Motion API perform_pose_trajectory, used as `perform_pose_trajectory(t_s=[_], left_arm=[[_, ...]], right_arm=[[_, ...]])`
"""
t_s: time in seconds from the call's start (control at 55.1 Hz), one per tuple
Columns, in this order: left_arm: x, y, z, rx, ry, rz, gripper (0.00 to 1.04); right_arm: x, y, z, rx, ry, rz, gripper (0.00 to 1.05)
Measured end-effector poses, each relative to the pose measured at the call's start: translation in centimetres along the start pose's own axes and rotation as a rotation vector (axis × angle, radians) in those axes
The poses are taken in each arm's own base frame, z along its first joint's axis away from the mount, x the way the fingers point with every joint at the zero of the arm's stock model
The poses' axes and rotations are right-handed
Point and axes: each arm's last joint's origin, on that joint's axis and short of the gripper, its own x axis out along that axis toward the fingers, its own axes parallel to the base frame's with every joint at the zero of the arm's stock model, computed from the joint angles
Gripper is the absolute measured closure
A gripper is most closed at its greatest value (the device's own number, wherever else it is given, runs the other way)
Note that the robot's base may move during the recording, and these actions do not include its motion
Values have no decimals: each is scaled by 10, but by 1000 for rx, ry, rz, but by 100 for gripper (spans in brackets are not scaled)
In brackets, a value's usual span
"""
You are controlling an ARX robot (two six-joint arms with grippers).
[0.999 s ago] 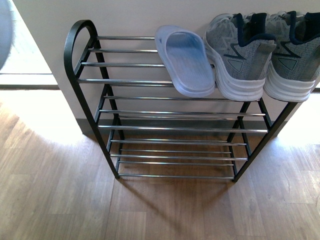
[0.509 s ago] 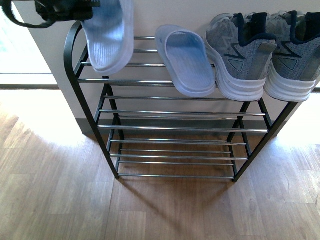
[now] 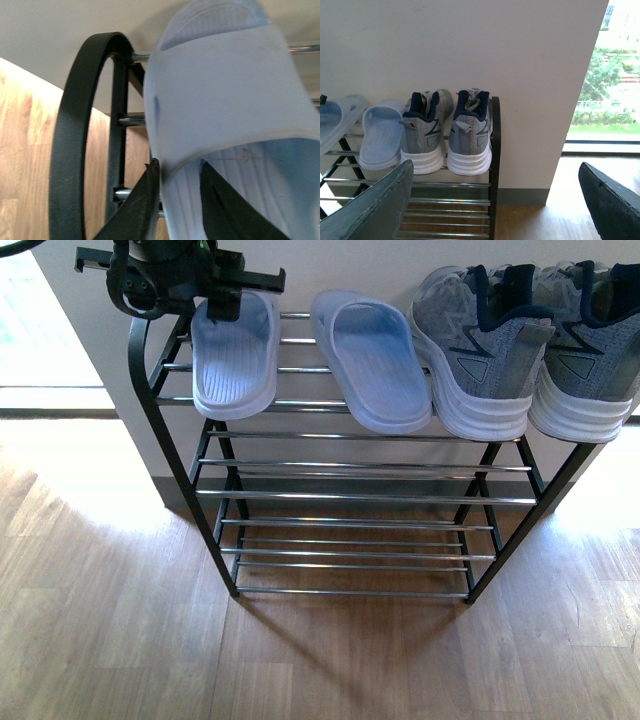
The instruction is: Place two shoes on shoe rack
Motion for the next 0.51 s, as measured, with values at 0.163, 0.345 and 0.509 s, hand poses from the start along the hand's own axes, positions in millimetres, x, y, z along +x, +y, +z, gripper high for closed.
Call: perform_pose_trajectory(t_s=[0.163, 0.345, 0.509], left_arm=[[-42, -2, 13, -27, -104, -85, 51], [-120, 11, 37, -72, -294, -113, 24], [-186, 40, 29, -89, -559, 5, 16]], right_arm=[[0, 0, 0, 0, 0, 0, 9], [0, 0, 0, 0, 0, 0, 9], [0, 0, 0, 0, 0, 0, 9]])
